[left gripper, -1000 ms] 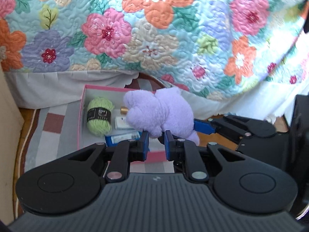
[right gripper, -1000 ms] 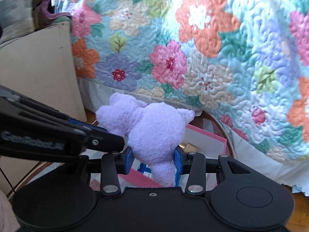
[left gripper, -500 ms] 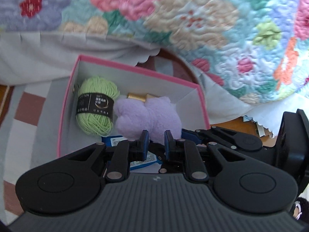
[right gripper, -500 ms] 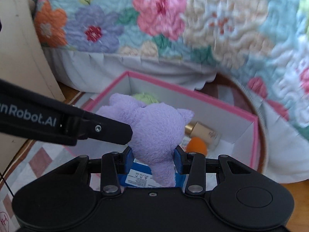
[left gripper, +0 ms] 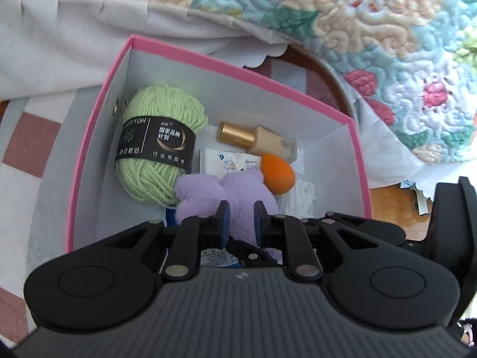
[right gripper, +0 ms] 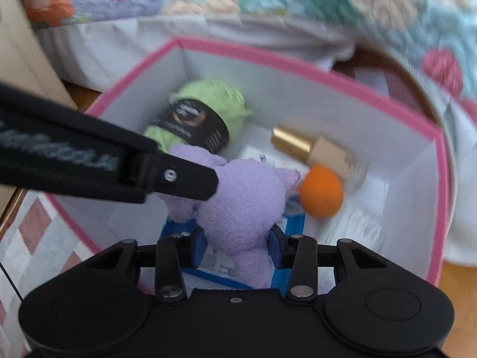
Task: Organize objects
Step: 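Lower the plush toy into the box and open the left tool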
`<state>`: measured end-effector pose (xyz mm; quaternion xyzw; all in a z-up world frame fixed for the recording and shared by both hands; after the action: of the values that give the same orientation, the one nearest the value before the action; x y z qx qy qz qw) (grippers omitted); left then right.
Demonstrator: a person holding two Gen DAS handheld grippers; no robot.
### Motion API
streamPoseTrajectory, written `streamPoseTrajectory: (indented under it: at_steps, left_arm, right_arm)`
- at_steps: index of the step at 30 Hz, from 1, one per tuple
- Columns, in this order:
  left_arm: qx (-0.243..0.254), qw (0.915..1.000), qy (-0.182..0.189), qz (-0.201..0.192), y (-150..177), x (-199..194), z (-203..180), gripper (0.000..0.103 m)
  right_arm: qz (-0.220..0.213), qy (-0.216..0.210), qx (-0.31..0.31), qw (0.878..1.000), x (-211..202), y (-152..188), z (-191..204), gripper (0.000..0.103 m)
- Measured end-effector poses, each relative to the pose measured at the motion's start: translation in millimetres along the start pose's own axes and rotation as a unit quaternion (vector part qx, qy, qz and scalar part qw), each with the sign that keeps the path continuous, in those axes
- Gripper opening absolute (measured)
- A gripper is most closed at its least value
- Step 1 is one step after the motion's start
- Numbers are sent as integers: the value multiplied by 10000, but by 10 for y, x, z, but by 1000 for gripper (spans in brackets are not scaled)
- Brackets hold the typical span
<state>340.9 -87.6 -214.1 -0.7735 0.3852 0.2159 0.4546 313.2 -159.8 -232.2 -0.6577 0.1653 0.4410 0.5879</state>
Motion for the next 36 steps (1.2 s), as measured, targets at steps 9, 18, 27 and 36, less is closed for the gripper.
streamPoseTrajectory:
  at_steps: [9,18,27,36]
  left_arm:
    - [239,9992,-286,-108,-39,133,-4,15]
    - [175,9990,-400,86,159,292,9,15]
    - [197,9992,-342,-92,176,317,-13,16]
    - [720,9952,-535,-386,67,-149,-108,32]
  right_arm:
    - [-17,-291,579,9979,-63,87,-143,58]
    - [-334,-402,615,9967,-212,92,-172,60]
    - [-528,-320,629,9961,-255,86,-176,60]
    - [-713,-145,504,9961,-464,47,-109,60]
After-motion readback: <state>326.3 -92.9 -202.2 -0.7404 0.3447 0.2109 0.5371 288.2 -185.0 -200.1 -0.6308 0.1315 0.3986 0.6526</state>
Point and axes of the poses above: each gripper's, at about its wrist camera, not at the fingertips, and x roughly the way its jaws point, z to its left, y to its underside, the point moved 9 cm from there along x, roughly the way its jaws point, and after that the axes turned 13 degrees about -z, right-handed, at the moved point
